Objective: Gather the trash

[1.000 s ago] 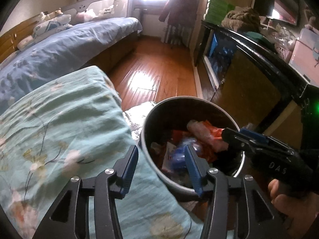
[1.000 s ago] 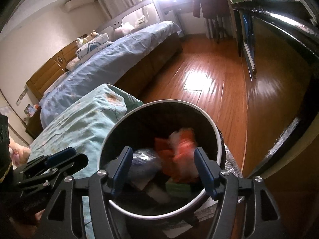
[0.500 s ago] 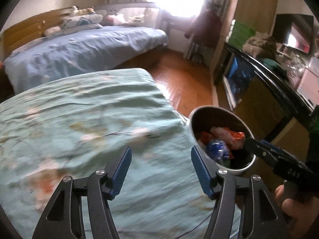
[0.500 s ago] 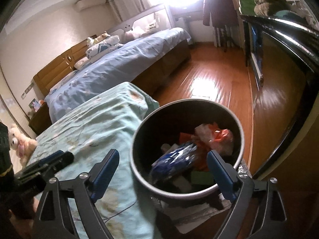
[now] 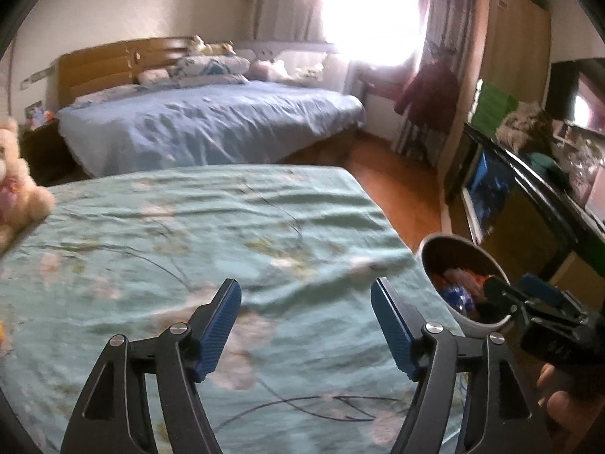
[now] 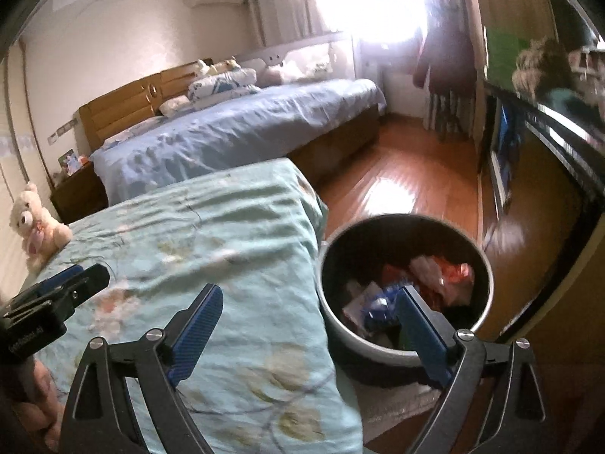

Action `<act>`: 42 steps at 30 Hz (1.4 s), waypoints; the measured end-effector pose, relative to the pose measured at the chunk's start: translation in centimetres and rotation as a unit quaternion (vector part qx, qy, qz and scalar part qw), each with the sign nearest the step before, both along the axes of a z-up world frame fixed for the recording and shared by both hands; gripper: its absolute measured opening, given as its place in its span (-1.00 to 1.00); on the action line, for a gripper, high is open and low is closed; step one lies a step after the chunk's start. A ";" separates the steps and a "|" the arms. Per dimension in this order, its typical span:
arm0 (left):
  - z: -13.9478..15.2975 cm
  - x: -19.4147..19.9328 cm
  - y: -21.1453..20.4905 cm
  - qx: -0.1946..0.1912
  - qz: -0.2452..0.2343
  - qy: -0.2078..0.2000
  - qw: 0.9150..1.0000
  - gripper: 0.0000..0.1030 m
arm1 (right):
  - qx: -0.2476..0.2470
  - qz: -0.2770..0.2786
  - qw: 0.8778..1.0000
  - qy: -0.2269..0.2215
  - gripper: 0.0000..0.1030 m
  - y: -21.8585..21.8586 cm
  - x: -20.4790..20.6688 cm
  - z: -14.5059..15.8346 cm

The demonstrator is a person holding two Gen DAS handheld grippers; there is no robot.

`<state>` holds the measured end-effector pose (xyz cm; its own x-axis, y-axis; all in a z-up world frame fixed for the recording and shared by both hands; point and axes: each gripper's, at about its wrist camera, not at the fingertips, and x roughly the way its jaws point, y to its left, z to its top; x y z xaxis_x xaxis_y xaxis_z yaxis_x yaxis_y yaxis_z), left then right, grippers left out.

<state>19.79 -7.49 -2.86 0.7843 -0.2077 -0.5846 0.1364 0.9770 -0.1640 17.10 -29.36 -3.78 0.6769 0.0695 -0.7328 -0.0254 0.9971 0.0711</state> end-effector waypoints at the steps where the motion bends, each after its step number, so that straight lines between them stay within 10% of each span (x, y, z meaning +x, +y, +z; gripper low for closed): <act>1: 0.4 -0.4 0.4 0.001 0.007 -0.008 1.000 0.51 | -0.003 0.002 1.000 -0.010 0.84 0.3 0.0 0.6; 9: 2.3 -4.2 2.0 0.038 0.077 -0.089 0.992 0.99 | -0.043 0.000 0.992 -0.115 1.00 3.5 -0.6 3.7; 42: 1.2 -5.7 1.1 0.069 0.110 -0.127 0.983 0.99 | -0.021 0.005 0.989 -0.144 1.00 3.8 -1.6 2.3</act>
